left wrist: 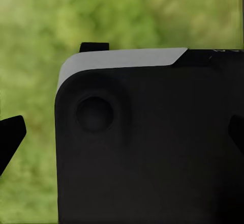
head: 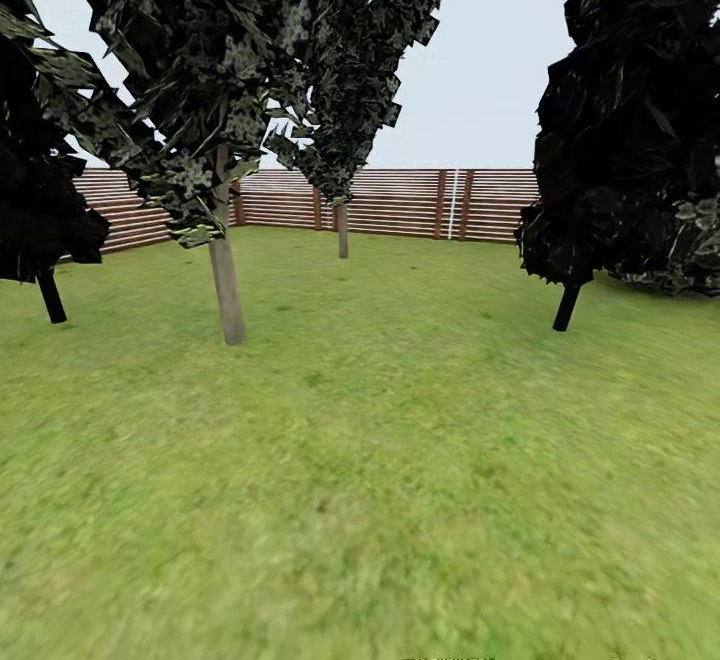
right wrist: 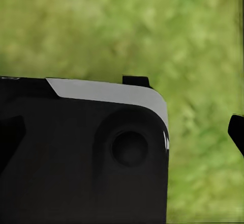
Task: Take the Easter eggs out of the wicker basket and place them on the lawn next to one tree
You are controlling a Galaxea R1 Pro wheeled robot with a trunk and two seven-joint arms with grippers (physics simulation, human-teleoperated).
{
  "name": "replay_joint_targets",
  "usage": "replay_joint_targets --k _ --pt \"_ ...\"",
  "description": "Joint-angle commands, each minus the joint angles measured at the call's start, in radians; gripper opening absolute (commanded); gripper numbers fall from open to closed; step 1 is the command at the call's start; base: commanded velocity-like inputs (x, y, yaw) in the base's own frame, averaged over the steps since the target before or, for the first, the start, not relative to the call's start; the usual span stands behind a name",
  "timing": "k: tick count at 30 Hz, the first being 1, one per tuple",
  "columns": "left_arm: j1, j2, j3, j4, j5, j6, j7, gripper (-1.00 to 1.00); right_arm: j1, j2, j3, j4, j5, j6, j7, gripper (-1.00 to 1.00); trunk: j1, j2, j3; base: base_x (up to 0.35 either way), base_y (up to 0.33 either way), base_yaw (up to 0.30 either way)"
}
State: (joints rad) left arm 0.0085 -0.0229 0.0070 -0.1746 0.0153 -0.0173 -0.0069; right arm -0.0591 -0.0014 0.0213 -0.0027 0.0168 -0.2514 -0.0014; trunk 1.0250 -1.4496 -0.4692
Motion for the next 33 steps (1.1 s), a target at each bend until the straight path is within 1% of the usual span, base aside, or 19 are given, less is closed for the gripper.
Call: replay_joint_targets --k 1,17,33 --pt "0.001 0.0 0.001 -0.002 0.002 -0.001 -0.001 1.0 -0.001 0.0 0.002 0.001 0.002 -0.003 0.0 1.0 0.0 0.0 -0.001 0.0 0.0 -0.268" --pt "0.001 0.0 0.002 -0.002 0.002 -0.001 -0.001 1.0 -0.001 0.0 -0.004 0.001 -0.001 -0.003 0.0 1.0 0.0 0.0 -0.003 0.0 0.0 -0.269" --pt "0.001 0.0 0.002 -0.002 0.002 -0.001 -0.001 1.0 -0.001 -0.002 -0.006 0.001 -0.006 -0.003 0.0 1.0 0.0 0.0 -0.024 0.0 0.0 -0.165"
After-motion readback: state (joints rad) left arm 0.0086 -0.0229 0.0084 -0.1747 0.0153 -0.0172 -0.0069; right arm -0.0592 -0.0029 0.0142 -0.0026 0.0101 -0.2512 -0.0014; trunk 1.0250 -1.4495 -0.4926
